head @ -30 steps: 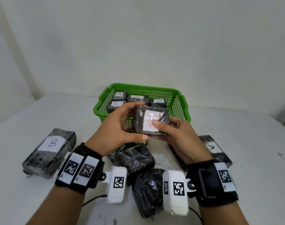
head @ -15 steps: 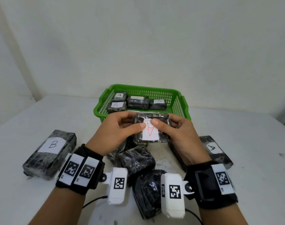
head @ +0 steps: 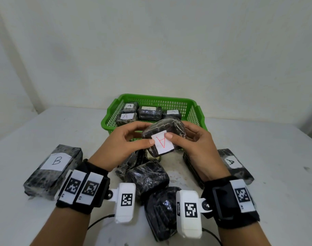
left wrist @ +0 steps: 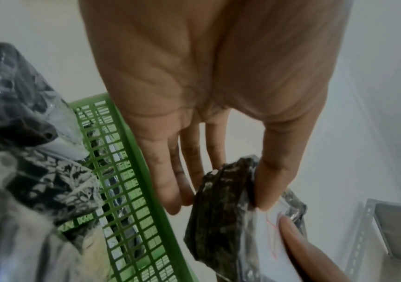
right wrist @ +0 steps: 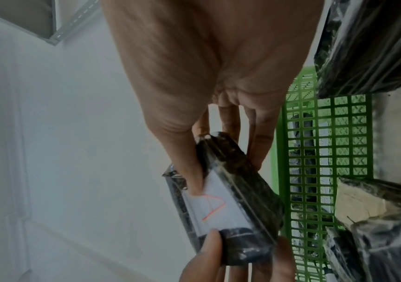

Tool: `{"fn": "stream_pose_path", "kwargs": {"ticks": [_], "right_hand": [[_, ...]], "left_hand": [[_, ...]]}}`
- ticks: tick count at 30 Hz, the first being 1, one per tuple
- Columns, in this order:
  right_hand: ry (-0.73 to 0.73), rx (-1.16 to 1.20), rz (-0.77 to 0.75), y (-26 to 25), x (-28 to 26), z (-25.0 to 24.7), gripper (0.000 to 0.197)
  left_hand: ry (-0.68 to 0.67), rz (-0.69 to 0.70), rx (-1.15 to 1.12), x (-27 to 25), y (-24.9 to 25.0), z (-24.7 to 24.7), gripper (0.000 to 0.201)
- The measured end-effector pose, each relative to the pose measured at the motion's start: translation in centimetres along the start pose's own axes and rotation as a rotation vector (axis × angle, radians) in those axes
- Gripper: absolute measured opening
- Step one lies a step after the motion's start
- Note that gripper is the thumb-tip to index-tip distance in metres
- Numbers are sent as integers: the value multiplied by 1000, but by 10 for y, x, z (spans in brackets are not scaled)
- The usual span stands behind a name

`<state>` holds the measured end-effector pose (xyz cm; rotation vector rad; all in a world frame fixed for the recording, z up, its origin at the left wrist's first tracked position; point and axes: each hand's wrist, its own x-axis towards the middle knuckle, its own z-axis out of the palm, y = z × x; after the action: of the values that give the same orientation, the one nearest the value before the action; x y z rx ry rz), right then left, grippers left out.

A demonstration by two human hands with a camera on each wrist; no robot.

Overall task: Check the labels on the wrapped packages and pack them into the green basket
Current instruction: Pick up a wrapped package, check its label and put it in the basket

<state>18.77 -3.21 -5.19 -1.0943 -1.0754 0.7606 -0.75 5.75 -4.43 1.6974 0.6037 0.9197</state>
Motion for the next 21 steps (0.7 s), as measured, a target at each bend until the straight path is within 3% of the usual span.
{"fn": "stream_pose_path", "kwargs": {"ticks": [4, 8, 12, 17, 21], "right_hand": [[18, 90, 10, -3, 2, 0, 46], [-86, 228, 199, -7, 0, -1, 47], [-206, 304, 339, -11, -4, 0, 34], [-215, 247, 292, -11, -1, 2, 38], [-132, 189, 181, -6, 0, 1, 44]], "left_hand": [[34, 12, 8, -2, 2, -1, 40], [112, 43, -76, -1, 2, 1, 48], [71, 82, -81, 1, -1, 4, 52], [29, 95, -42, 0, -3, 5, 56], [-126, -19, -114, -3, 0, 4, 83]]}}
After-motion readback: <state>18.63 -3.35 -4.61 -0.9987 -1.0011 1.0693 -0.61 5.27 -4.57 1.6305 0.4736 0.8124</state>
